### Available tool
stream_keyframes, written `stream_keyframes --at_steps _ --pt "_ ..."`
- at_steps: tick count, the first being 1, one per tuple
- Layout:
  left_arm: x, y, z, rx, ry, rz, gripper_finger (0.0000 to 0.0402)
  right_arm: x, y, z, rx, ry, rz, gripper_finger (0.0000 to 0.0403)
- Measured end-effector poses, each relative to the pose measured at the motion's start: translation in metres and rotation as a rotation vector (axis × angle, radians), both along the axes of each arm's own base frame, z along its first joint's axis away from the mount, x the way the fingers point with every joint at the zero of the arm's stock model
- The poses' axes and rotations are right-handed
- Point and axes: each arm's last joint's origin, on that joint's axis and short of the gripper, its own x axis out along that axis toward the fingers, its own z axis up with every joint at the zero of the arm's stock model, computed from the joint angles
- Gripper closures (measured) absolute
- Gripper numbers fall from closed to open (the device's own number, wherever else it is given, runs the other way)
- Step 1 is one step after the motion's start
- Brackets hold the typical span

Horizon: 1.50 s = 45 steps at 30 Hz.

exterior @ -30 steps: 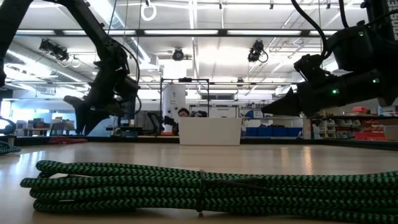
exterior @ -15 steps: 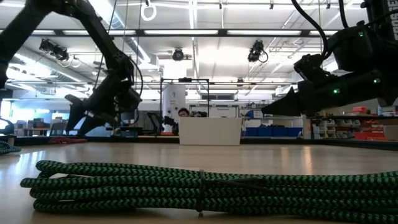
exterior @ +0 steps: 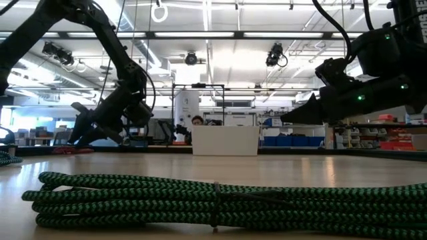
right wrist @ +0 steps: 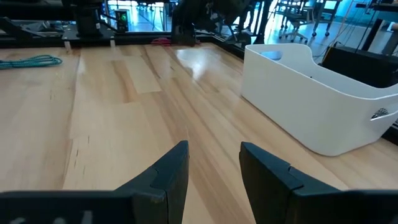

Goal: Pick and place USB-C Cables
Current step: Put the red charger cable into the white bin

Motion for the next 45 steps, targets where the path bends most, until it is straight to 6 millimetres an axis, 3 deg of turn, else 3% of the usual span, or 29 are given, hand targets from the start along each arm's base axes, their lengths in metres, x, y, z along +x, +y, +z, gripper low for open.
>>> stream_keyframes --at_steps 4,14,25,33,42,45 --pt "0.002 -0.002 0.0 -0.015 -0.022 0.01 0.0274 0.0 0.001 0.0 0.016 -0.005 0.032 0.0255" --pt "0.008 -0.016 -0.004 -0.011 0.029 0.042 0.0233 0.001 0.001 0.0 0.029 -0.009 0.043 0.0255" --pt "0.009 -0.017 -0.005 0.008 0.037 0.071 0.0276 0.001 0.007 0.0 0.026 -0.012 0.074 0.0255" --pt "0.031 -0.032 0.005 0.052 0.09 0.004 0.0303 0.001 0.009 0.0 0.024 -0.011 0.083 0.0255" --pt "0.079 -0.073 0.005 0.411 0.126 -0.02 0.031 0.001 0.007 0.004 0.022 -0.044 0.072 0.0255" --pt "0.082 -0.069 0.003 0.526 0.083 0.04 0.0302 0.001 0.005 0.006 0.016 -0.064 0.065 0.0255"
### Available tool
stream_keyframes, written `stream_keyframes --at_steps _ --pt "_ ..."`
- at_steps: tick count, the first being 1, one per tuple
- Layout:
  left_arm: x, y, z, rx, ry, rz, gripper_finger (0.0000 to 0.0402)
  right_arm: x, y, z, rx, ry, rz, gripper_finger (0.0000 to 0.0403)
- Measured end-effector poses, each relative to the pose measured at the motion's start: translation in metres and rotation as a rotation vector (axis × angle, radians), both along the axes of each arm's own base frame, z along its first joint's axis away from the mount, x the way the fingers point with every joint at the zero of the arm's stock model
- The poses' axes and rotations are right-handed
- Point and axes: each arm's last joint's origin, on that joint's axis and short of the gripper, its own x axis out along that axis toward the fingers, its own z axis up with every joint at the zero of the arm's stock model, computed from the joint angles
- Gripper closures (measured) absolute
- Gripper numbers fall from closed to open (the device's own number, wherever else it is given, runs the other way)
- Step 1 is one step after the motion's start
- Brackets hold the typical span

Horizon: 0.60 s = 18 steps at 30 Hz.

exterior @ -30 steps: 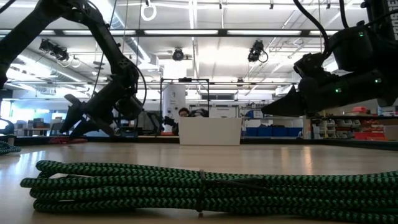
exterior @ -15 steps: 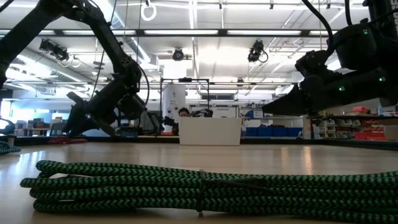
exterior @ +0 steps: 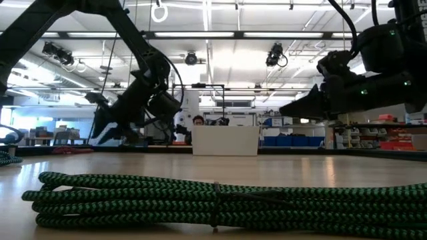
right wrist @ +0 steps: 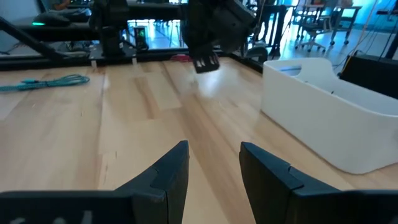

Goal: Pick and place USB-C Cables
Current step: Put the red charger cable into the white bin

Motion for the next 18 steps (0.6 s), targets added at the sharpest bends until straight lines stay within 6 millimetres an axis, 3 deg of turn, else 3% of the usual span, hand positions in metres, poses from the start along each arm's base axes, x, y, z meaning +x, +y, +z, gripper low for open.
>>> stream_keyframes --at_steps 6,18 --pt "-0.011 0.038 -0.008 0.056 -0.184 0.109 0.0295 0.0 -0.002 0.003 -0.017 -0.021 -0.007 0.0255" --pt "-0.069 0.07 -0.001 -0.204 -0.124 0.163 0.0294 0.0 -0.002 0.002 -0.018 -0.02 -0.007 0.0255"
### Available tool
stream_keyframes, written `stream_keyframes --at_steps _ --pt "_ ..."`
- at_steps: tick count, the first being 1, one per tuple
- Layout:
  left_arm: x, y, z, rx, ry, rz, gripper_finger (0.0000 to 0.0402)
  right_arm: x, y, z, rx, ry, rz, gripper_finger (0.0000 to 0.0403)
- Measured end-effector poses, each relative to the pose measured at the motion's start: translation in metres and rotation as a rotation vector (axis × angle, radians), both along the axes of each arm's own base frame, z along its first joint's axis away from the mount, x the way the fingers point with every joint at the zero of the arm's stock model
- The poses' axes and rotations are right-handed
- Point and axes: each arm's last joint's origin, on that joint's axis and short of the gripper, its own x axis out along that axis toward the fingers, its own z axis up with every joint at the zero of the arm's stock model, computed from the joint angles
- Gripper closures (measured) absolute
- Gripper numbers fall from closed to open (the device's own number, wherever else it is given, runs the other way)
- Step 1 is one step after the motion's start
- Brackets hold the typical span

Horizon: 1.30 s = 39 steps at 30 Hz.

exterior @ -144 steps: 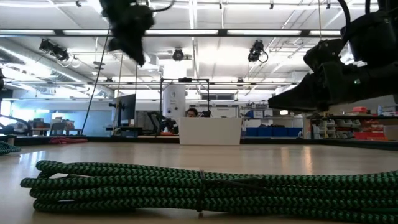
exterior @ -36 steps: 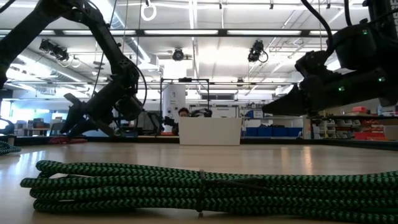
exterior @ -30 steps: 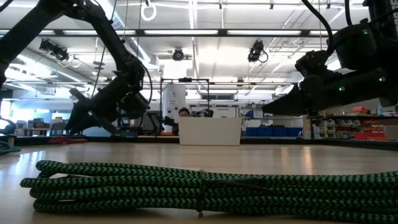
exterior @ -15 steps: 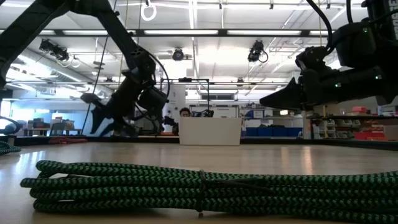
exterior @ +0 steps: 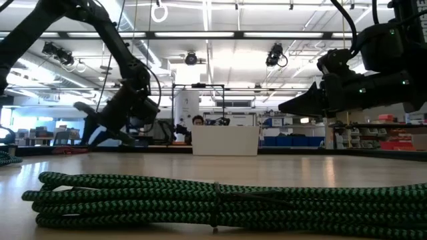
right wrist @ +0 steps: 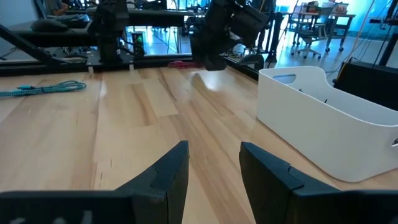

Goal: Pick and place USB-C Cables
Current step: Put the red charger cable into the white bin

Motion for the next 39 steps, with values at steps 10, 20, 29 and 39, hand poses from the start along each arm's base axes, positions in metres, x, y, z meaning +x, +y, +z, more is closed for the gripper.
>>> stream_keyframes --at_steps 10,20,29,39 --pt "-0.018 0.022 0.016 -0.18 -0.133 -0.018 0.0294 0.001 0.0 0.001 0.0 -0.014 0.001 0.0255" --pt "-0.007 0.027 0.025 -0.191 -0.044 -0.151 0.0294 0.001 0.004 0.003 0.003 -0.033 0.021 0.0255" --pt "-0.018 0.056 0.005 -0.154 -0.154 -0.163 0.0293 0.001 0.004 0.003 0.023 -0.044 0.019 0.0255" --pt "-0.024 0.066 0.003 -0.141 -0.078 -0.155 0.0234 0.001 0.004 0.004 0.045 -0.054 0.018 0.0255"
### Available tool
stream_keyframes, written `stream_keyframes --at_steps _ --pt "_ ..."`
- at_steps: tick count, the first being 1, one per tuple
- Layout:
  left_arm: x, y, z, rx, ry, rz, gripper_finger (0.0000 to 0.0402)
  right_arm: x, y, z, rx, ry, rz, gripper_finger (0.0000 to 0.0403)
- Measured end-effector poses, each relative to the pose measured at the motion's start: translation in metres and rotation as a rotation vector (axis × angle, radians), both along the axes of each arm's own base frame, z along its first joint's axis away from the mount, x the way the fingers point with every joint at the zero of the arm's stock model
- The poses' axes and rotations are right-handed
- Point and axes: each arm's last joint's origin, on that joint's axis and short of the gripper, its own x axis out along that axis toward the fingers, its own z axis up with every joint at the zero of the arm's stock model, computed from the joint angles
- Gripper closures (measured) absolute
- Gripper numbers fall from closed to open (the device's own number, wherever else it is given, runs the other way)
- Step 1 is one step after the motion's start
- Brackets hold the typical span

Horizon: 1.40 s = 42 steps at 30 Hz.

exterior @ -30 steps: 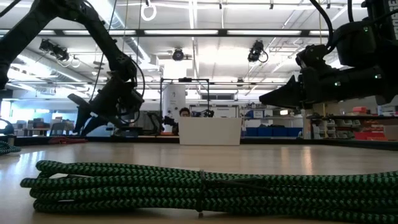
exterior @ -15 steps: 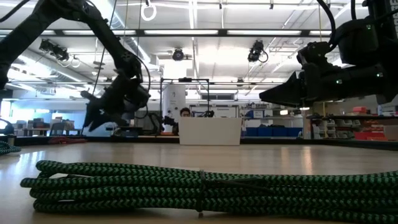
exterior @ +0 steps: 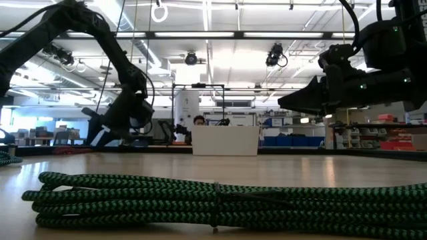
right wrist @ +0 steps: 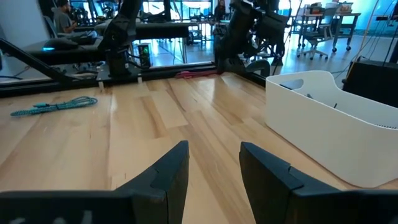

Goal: Pick and place USB-C Cables
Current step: Put the red charger cable into the white bin

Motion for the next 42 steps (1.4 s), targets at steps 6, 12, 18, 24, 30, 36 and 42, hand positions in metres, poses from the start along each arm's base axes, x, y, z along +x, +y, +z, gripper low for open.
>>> stream_keyframes --at_steps 6,12,18,24,30,36,42 --pt "-0.002 0.005 -0.012 -0.045 0.037 0.02 0.0214 0.0 0.003 0.0 0.016 -0.006 0.013 0.0255" --pt "0.001 0.004 -0.013 -0.037 0.056 -0.006 0.0259 0.0 0.007 0.0 0.015 -0.006 0.037 0.0255" --pt "-0.006 0.005 -0.015 -0.074 0.046 -0.014 0.0369 0.0 0.011 0.0 0.016 -0.006 0.055 0.0255" --pt "-0.012 0.007 -0.015 -0.094 0.045 -0.01 0.0391 0.0 0.015 0.0 0.016 -0.006 0.075 0.0255" --pt "-0.004 0.004 -0.008 -0.118 0.01 -0.051 0.0397 0.0 0.016 0.0 0.006 -0.003 0.078 0.0255" --pt "0.045 -0.006 0.027 -0.078 -0.079 -0.227 0.0399 0.0 0.013 0.0 -0.017 0.004 0.056 0.0255" --pt "0.11 -0.033 0.077 -0.032 -0.272 -0.486 0.04 0.0 0.007 0.0 -0.019 0.005 0.026 0.0255"
